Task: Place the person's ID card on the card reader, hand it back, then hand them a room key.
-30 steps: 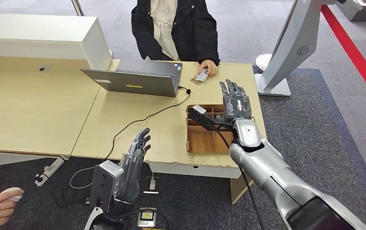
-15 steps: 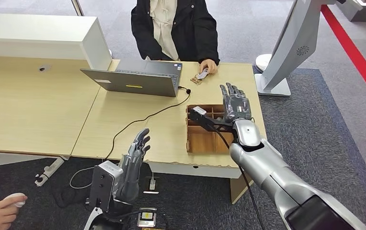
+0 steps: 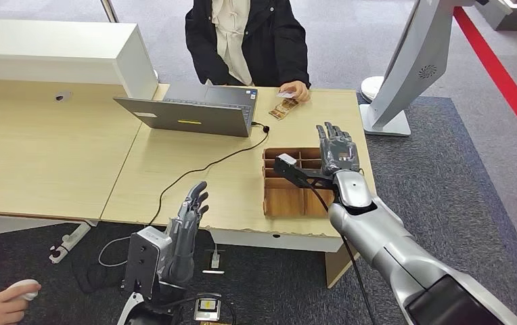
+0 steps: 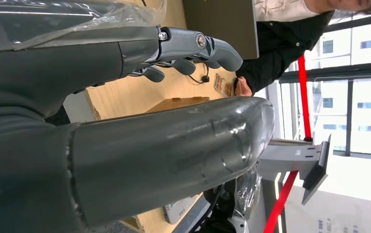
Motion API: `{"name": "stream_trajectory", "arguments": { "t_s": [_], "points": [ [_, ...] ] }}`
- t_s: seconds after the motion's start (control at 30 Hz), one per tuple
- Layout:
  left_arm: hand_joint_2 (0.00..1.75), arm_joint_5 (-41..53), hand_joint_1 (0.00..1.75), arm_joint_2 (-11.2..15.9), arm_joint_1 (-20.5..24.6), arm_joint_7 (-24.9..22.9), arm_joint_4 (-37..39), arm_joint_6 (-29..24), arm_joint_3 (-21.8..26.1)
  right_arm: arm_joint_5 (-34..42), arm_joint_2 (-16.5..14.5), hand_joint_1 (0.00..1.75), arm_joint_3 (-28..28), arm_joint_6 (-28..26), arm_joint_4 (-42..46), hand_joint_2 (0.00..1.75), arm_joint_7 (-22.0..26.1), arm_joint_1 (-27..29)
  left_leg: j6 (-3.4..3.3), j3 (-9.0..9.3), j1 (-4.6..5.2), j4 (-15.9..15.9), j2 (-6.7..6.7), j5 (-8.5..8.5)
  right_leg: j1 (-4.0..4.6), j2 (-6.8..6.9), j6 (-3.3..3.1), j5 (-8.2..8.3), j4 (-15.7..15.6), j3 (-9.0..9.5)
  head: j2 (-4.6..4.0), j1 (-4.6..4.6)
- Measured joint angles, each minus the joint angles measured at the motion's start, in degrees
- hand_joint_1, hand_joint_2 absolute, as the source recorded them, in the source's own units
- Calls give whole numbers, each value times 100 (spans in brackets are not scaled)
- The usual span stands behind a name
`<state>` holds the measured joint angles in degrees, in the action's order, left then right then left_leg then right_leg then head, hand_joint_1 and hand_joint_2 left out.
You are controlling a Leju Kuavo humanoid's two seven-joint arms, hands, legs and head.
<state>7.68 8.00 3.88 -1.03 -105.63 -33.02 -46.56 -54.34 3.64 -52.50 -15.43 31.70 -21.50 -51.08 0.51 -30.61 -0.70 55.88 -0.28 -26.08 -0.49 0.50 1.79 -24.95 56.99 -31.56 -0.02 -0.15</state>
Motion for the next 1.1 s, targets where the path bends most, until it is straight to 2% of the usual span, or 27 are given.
{"name": "stream_trajectory", "arguments": {
  "t_s": [0.67, 0.73, 0.8, 0.87, 1.1],
  "points": [
    [0, 22, 0, 27, 3, -57, 0, -97, -15, 59, 14, 3, -15, 8, -125, 175, 9, -53, 0, 0, 0, 0, 0, 0, 0, 0, 0, 0, 0, 0, 0, -1],
    [0, 22, 0, 31, 3, -58, 0, -102, -15, 72, 12, 24, -20, 22, -137, 175, 11, -54, 0, 0, 0, 0, 0, 0, 0, 0, 0, 0, 0, 0, 0, -1],
    [0, 21, 0, 33, 3, -58, 0, -104, -15, 77, 8, 103, -26, 51, -144, 175, 11, -54, 0, 0, 0, 0, 0, 0, 0, 0, 0, 0, 0, 1, 0, -1],
    [0, 21, 0, 33, 3, -58, 0, -104, -15, 80, 5, 171, -30, 103, -146, 175, 11, -54, 0, 0, 0, 0, 0, 0, 0, 0, 0, 0, 0, 1, 0, -1],
    [0, 15, 0, 33, 7, -58, 0, -104, -15, 86, -11, 175, -57, 387, -178, 175, 13, -63, 0, 0, 0, 0, 0, 0, 0, 0, 0, 0, 0, 1, 0, 0]
  ]
}}
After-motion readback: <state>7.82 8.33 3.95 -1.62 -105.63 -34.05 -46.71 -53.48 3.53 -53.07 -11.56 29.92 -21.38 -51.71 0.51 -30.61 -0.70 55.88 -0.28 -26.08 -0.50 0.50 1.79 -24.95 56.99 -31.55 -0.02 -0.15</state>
